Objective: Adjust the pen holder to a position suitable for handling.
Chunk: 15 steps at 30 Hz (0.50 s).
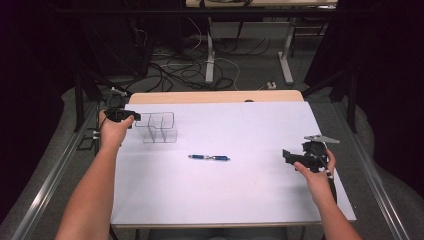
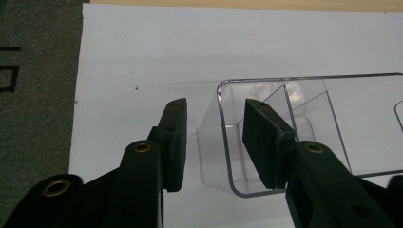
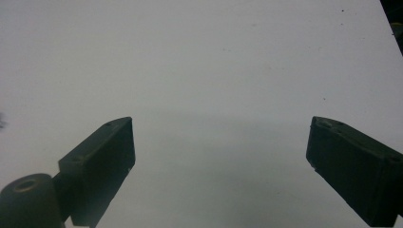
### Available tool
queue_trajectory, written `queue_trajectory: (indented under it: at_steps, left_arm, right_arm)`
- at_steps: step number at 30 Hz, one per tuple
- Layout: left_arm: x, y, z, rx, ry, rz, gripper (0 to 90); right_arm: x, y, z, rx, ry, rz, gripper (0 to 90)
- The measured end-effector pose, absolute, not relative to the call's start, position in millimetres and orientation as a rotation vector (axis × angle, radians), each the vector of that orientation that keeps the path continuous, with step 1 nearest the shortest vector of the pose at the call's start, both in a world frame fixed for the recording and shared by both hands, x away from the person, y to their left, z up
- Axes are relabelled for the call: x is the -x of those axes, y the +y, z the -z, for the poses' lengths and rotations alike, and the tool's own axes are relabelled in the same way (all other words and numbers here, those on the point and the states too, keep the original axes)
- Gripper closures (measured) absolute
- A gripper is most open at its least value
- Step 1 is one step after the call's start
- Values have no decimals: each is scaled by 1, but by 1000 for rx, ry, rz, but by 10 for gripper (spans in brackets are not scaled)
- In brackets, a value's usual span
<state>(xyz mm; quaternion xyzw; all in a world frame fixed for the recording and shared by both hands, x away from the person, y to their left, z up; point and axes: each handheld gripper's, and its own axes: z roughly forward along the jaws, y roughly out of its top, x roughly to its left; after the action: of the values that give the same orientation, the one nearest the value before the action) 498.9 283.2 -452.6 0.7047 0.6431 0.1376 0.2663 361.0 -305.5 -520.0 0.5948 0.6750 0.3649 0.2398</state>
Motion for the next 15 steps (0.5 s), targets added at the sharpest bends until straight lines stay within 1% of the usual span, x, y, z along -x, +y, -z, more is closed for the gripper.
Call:
queue_trajectory:
  at_steps: [1, 5, 8, 13, 15]
  left_arm:
    - [-499, 283, 454, -1895, 1733, -391, 625]
    - [-500, 281, 456, -1911, 1751, -377, 659]
    - [-500, 278, 456, -1906, 1770, -371, 705]
    - [-500, 275, 456, -1916, 1806, -351, 733]
    - [-501, 274, 457, -1917, 1810, -347, 760]
  right_arm:
    - [-361, -306, 520, -1628, 1848, -999, 88]
    - [-361, -305, 520, -1627, 1849, -999, 89]
    - [-361, -307, 520, -1624, 1851, -998, 92]
    - [-361, -307, 521, -1630, 1852, -999, 95]
    - [-361, -307, 521, -1624, 1855, -998, 98]
